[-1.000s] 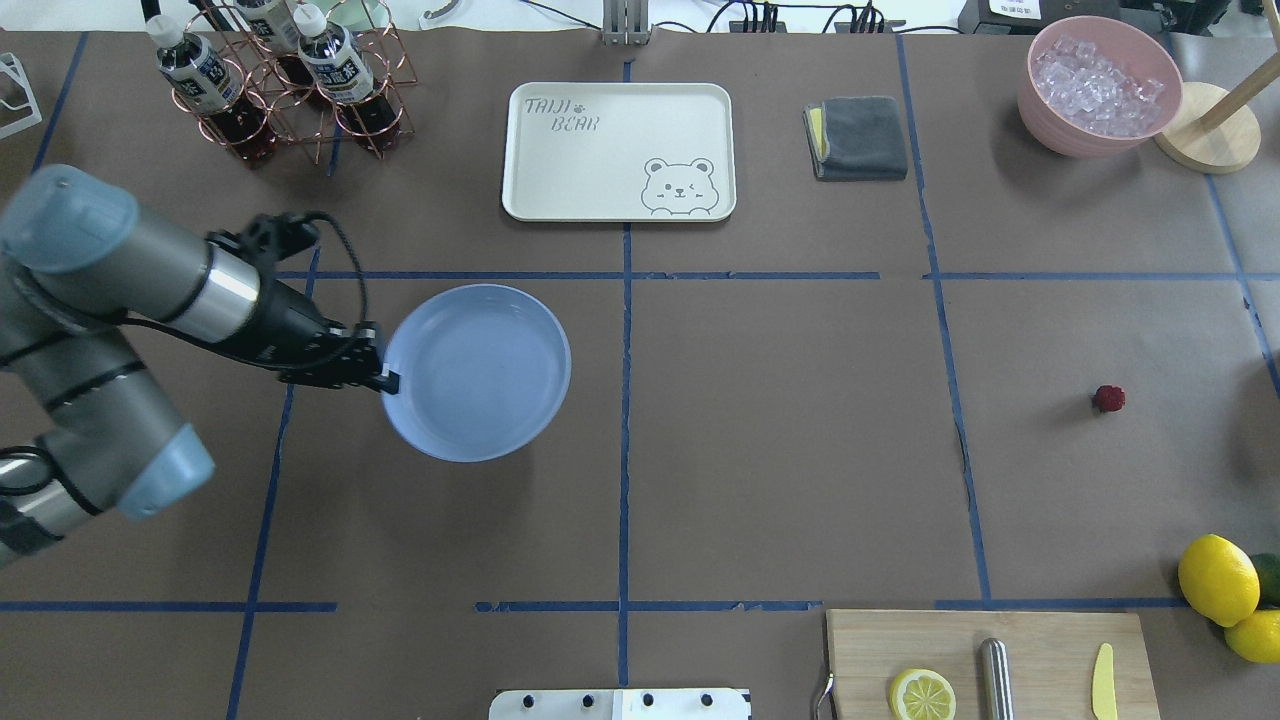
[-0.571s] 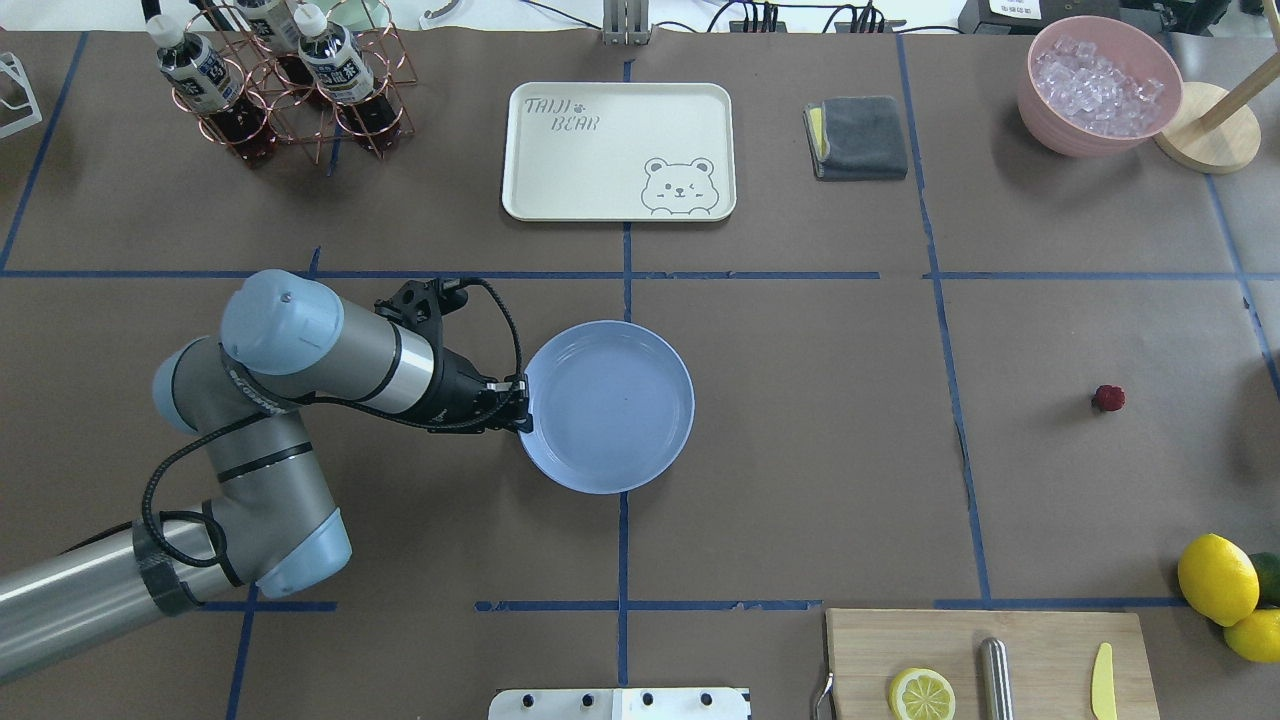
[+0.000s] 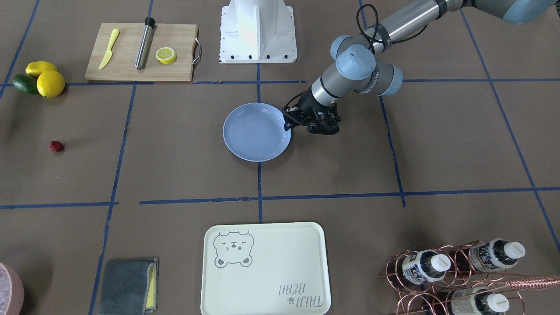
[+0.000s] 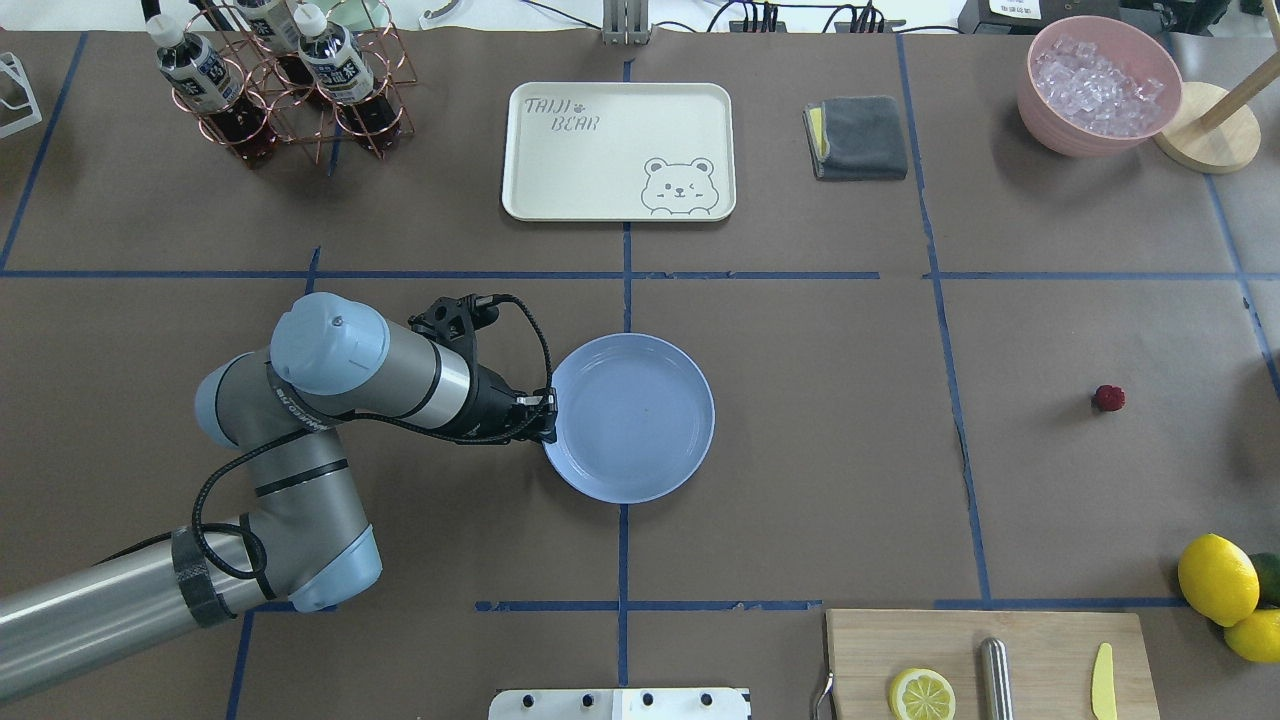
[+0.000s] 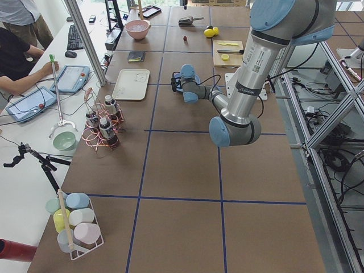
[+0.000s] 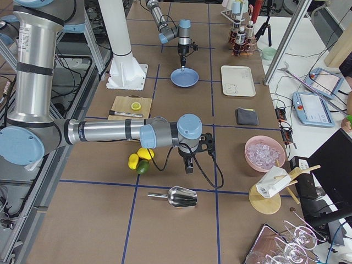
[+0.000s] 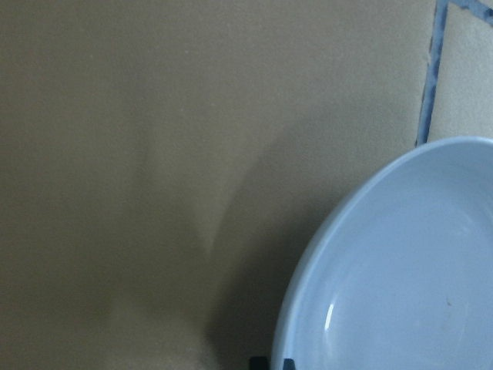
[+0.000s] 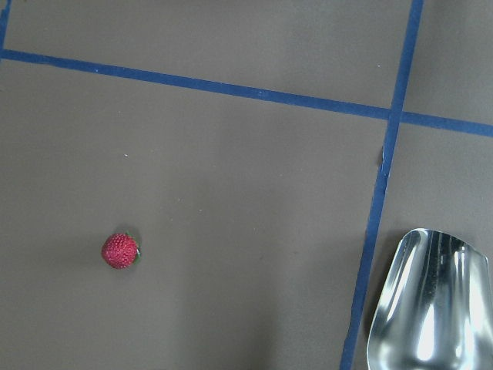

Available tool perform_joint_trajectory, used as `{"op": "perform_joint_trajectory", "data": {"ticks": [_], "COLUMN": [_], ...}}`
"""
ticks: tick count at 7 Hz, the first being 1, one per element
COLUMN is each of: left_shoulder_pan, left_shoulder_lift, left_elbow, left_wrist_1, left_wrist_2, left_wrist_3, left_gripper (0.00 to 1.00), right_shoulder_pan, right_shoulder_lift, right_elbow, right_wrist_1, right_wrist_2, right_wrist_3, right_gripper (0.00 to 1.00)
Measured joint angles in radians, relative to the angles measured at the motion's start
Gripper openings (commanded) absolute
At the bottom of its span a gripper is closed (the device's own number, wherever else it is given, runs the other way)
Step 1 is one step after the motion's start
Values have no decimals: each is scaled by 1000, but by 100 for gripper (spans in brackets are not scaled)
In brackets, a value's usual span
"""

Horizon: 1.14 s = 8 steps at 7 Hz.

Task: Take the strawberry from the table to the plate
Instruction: 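Slide the blue plate with the left gripper toward the table center, then release the plate and lift the left gripper while the right gripper reaches the strawberry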

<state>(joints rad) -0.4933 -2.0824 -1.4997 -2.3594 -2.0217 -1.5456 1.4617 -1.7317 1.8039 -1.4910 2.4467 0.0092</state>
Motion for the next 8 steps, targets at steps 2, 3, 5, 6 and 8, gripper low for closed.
{"op": "perform_joint_trajectory", "data": {"ticks": [2,3,5,6,8], "left_shoulder_pan": [1,0,-25,-63,-148], "left_shoulder_lift": [1,2,9,28,107], "left_elbow": [-1,-3,-38,-93,-245], "left_wrist_1": [0,0,15,54,159], "left_wrist_2": [3,10,21,15,4], "left_wrist_3": [1,2,6,24,149], "left_gripper": [66,66,66,66,67], "right_shoulder_pan": [-9,-20,-72,-143,-351], "right_shoulder_lift": [0,0,0,0,-2], "right_elbow": [0,0,-1,-2,-9], "right_wrist_1": [0,3,80,183,419], "right_wrist_2": [0,3,3,-20,-140], "right_wrist_3": [0,0,105,278,670], "right_gripper": [100,100,100,100,99]}}
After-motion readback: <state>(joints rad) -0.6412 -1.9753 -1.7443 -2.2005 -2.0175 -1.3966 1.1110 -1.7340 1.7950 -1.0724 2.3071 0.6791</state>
